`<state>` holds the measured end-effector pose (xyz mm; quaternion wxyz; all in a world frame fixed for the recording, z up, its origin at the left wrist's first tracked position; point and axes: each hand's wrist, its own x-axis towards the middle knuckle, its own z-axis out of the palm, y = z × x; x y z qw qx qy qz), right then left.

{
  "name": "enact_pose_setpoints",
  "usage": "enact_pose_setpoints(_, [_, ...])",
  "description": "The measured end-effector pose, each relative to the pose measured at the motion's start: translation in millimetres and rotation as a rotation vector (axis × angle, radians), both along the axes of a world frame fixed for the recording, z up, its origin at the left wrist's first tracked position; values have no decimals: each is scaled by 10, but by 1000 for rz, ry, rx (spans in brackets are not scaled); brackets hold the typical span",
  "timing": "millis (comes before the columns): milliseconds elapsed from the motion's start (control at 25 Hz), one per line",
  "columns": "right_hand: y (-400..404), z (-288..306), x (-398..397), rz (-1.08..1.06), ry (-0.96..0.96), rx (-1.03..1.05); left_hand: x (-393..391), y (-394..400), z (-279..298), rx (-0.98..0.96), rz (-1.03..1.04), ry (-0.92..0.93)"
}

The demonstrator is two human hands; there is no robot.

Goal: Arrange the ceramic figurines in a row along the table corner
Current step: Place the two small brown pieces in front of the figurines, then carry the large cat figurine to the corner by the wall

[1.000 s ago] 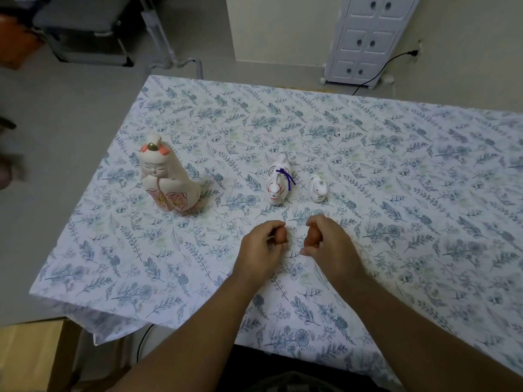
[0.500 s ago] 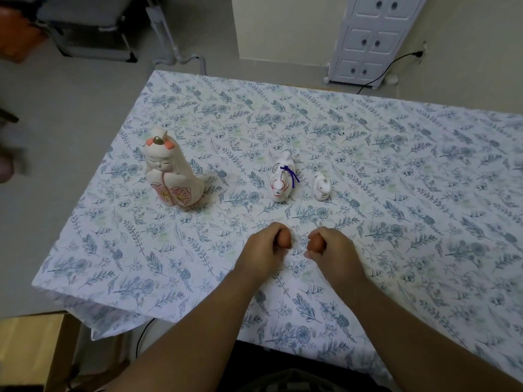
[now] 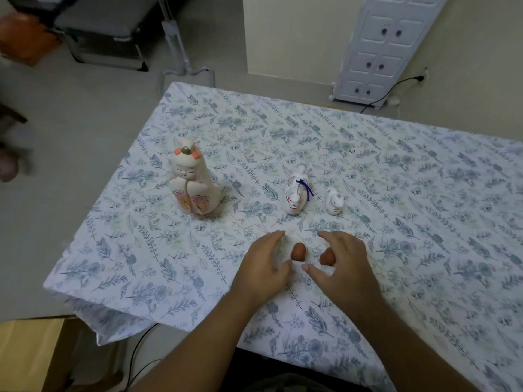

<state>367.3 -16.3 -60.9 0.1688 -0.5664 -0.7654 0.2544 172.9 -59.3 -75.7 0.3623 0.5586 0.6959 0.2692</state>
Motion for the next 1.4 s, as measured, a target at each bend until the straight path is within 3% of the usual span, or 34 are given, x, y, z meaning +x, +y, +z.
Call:
enact_pose_setpoints(200, [3,285,-780,155,-3,135,-655,-245,284,211,260,62])
enact_pose_setpoints(400, [262,566,-1825,186,162,-164,-1395,-93,580,380,429,45])
enact_pose_setpoints(640, [714,582,-2577,126,362,-414,-1968,382,665,150,312,-219])
enact_pose_setpoints(800, [659,491,-2580,63,393,-407,-2093,372,571,162,267,-332])
enact_pose_setpoints(1080, [619,723,-2467,33,469,-393,-1970,399,809,226,211,-339])
enact_pose_setpoints(1400, [634,1256,-1129,-166,797,-229,-830,860,1355,316,23,-334])
